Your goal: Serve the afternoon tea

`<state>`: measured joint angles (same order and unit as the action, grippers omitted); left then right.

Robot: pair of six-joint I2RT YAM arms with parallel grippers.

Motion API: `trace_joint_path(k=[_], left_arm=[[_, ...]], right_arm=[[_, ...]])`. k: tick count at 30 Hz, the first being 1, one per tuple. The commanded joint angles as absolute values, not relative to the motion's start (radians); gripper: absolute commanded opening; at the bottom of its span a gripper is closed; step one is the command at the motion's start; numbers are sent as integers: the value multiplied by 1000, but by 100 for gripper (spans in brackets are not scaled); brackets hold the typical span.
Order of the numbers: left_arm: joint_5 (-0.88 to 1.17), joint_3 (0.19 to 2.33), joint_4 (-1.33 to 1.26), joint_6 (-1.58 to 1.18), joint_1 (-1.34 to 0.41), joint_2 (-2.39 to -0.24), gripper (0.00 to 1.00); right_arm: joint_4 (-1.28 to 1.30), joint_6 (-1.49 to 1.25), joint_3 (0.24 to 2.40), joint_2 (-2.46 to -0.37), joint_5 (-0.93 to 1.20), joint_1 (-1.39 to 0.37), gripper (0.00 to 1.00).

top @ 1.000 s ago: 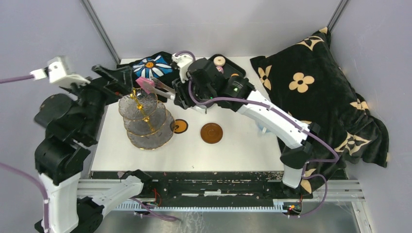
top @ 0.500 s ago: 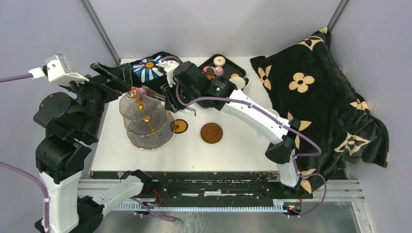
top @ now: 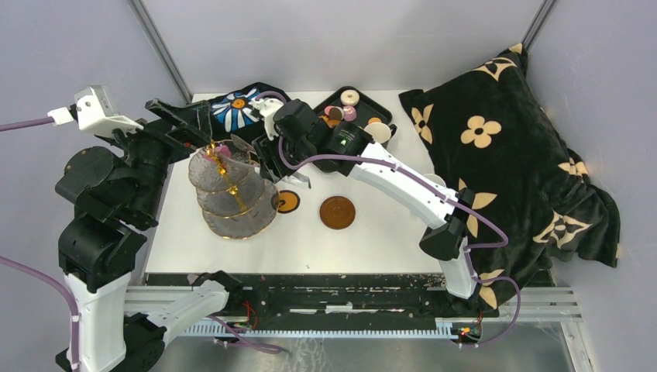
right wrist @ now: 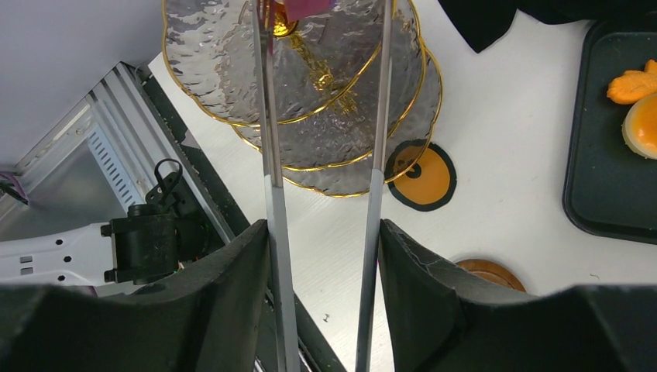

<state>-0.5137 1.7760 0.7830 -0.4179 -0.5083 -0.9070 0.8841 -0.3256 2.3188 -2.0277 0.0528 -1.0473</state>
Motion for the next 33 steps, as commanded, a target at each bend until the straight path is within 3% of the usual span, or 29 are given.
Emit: trace_joint_path(k=[1,6,13,22,33], left_arm=[[-507,1767,735,-383,-512,-910,99],[-505,1756,738,-392,-511,-911,99],[-503,1750,737,-400,-511,-916,99],[-499,1742,729,-407,-511,-926,99],[-492,1716,716,-410,-511,-928,99]], right_arm=[[800,-334,2328,-1961,58,-1051,58],[764,-337,2268,-1902,32,-1051,53],[732,-333,2189,-1827,13,-1049,39],[737,-325,2146,-1789,8,-1050,40],[630,-334,1870,-1533,-137,-1048,2]])
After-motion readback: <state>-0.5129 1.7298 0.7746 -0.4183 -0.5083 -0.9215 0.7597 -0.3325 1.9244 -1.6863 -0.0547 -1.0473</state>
